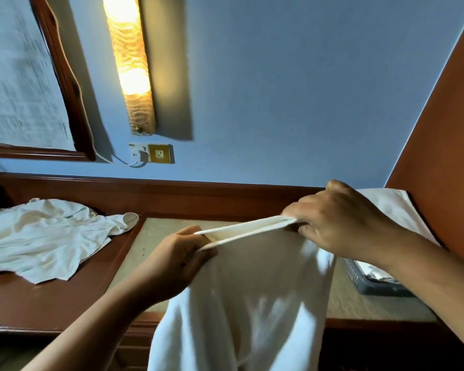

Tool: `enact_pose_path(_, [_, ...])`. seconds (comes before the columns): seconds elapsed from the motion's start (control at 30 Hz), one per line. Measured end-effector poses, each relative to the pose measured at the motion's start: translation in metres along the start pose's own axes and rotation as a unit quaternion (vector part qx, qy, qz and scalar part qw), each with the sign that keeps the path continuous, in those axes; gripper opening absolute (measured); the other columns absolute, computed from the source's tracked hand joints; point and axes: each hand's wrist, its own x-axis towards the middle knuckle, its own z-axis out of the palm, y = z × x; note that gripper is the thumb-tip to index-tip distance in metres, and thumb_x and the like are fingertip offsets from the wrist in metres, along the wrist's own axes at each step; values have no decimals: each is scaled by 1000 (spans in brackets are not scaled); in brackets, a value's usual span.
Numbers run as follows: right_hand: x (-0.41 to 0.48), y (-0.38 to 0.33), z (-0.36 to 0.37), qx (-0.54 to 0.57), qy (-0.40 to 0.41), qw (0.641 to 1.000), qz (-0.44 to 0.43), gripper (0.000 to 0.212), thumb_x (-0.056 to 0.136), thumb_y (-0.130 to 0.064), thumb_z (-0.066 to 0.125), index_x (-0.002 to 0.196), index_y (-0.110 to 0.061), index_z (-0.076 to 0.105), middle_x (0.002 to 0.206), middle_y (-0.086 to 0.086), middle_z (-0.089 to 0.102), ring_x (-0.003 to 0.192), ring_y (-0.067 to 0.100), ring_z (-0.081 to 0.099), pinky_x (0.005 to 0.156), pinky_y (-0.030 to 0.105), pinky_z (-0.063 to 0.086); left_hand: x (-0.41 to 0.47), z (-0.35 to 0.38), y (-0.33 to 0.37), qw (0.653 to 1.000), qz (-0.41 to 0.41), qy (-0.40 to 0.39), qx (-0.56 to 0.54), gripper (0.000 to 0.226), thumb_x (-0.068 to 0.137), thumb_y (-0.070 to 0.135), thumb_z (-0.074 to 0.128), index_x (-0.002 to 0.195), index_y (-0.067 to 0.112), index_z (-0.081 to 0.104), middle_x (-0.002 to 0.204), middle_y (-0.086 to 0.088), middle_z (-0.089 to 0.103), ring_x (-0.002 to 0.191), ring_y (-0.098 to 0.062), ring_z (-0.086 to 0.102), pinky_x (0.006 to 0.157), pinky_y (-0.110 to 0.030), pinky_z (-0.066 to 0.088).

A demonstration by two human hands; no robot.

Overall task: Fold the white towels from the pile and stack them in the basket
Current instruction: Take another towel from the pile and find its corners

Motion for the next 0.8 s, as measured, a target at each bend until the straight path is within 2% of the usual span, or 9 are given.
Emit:
enact_pose_path(0.07, [1, -3, 4, 40, 30, 998, 45, 25, 79, -28, 42, 85, -28, 67, 62, -6, 59, 57, 24, 59, 62, 29, 24, -9, 22, -9, 999, -3, -43, 22, 31, 97, 48, 51, 78, 26, 61, 86, 10, 58, 72, -6, 59, 63, -24, 47])
enact_pose_path(0.2, [7, -24, 2, 113, 73, 987, 85, 27, 82, -32, 43, 90, -31, 69, 68, -6, 64, 62, 23, 58, 64, 27, 33, -49, 75, -47, 965, -103, -199, 138, 42, 97, 53, 42, 107, 24, 70, 109, 2, 66, 98, -18, 64, 84, -32, 50])
enact_pose_path(0.3, [-1, -19, 11, 165, 48, 968, 181, 16, 84, -28, 58, 95, -35, 69, 75, -10, 65, 72, 19, 58, 65, 26, 35, -80, 87, -85, 924, -205, -243, 215, 30, 100, 43, 47, 113, 25, 67, 116, 0, 66, 110, -22, 62, 93, -34, 46])
enact_pose_path(0.4, [-16, -11, 19, 184, -5, 950, 253, 10, 83, -32, 66, 91, -40, 65, 74, -17, 62, 71, 9, 54, 65, 27, 44, -91, 79, -96, 944, -253, -153, 149, 47, 92, 55, 42, 88, 18, 70, 91, -2, 71, 90, -24, 68, 75, -35, 51])
enact_pose_path(0.47, [-23, -18, 21, 195, -51, 945, 256, 11, 80, -42, 67, 91, -40, 64, 76, -18, 64, 73, 5, 57, 67, 29, 51, -83, 75, -89, 970, -217, -56, 88, 45, 85, 55, 40, 78, 19, 66, 77, 2, 70, 77, -25, 69, 65, -37, 50])
enact_pose_path(0.57, [-31, -40, 26, 211, -140, 940, 230, 47, 71, -67, 69, 110, -43, 61, 97, -19, 67, 92, 10, 63, 80, 33, 54, -54, 71, -50, 988, -146, 29, 37, 25, 86, 47, 51, 69, 29, 53, 57, 11, 51, 56, -6, 52, 54, -33, 40])
enact_pose_path(0.67, [-35, -63, 30, 194, -189, 946, 179, 86, 69, -80, 66, 144, -45, 42, 128, -8, 65, 115, 20, 61, 91, 37, 52, -27, 65, 0, 994, -103, 44, 8, 35, 79, 45, 59, 62, 16, 48, 56, 3, 43, 53, -7, 43, 51, -29, 32])
enact_pose_path(0.73, [-37, -75, 33, 196, -221, 942, 155, 103, 68, -80, 66, 154, -45, 21, 110, -3, 68, 97, 21, 64, 78, 34, 52, -17, 60, 28, 998, -60, 15, 4, 37, 75, 42, 61, 59, 11, 50, 58, -1, 47, 56, -13, 47, 51, -27, 30])
enact_pose_path(0.8, [-39, -86, 36, 233, -233, 934, 139, 97, 70, -80, 65, 152, -48, 23, 90, -11, 60, 80, 14, 59, 72, 34, 52, -10, 54, 49, 999, -19, -28, 0, 33, 76, 37, 66, 57, 15, 51, 60, 1, 49, 55, -13, 46, 51, -25, 31])
